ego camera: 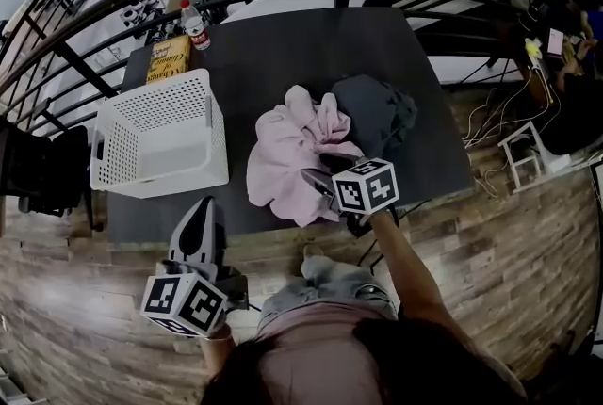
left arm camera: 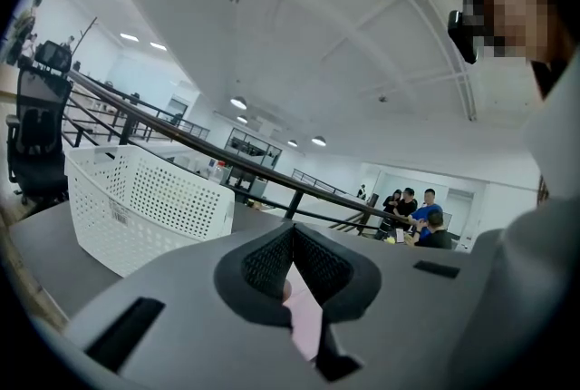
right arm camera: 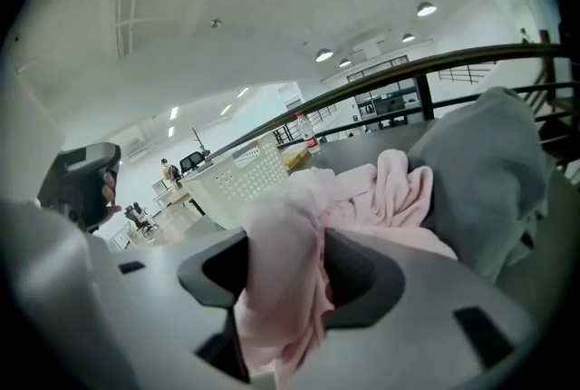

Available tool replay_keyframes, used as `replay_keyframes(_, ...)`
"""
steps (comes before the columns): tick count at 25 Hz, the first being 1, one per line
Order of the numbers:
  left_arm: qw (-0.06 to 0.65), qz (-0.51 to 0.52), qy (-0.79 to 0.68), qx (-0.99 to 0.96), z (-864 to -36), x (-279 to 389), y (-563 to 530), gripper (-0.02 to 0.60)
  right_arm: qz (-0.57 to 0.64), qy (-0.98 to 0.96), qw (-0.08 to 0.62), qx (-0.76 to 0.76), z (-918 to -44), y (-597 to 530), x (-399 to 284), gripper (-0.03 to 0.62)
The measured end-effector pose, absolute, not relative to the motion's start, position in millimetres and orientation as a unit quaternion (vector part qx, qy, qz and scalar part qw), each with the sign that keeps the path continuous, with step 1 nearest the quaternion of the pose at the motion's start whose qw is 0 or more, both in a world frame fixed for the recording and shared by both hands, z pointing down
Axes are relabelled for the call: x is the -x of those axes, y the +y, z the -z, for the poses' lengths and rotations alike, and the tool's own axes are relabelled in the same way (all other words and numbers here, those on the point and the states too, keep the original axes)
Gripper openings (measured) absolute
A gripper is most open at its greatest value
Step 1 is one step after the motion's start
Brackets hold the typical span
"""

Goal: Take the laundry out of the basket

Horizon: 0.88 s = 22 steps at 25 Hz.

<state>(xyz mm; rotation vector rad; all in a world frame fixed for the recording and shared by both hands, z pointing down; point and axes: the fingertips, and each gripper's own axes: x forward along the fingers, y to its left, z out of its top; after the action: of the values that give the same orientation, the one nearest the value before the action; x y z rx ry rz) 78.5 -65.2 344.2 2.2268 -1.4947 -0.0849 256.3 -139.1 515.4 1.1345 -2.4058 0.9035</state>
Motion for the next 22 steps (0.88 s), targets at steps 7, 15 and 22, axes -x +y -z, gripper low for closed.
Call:
replay_keyframes(7, 0.219, 0.031, -0.524, -0.822, -331.7, -73.6, -42.6, 0.000, -0.321, -0.834, 0.147, -0.423, -504.3, -109.8, -258.9, 0.241)
replay_keyframes(15, 0.211, 0.027, -0.495, -0.843, -323.9, -71.9, -12.2, -0.001, -0.316, -0.819, 0.112, -0.465, -483.3, -76.8, -270.6, 0.233)
replay_keyframes(22, 0.212, 0.028, -0.471, -0.856, -323.0, -63.1, 19.0, -0.001, -0.311, -0.804, 0.094, -0.498, -471.3, -39.7, -275.1, 0.218)
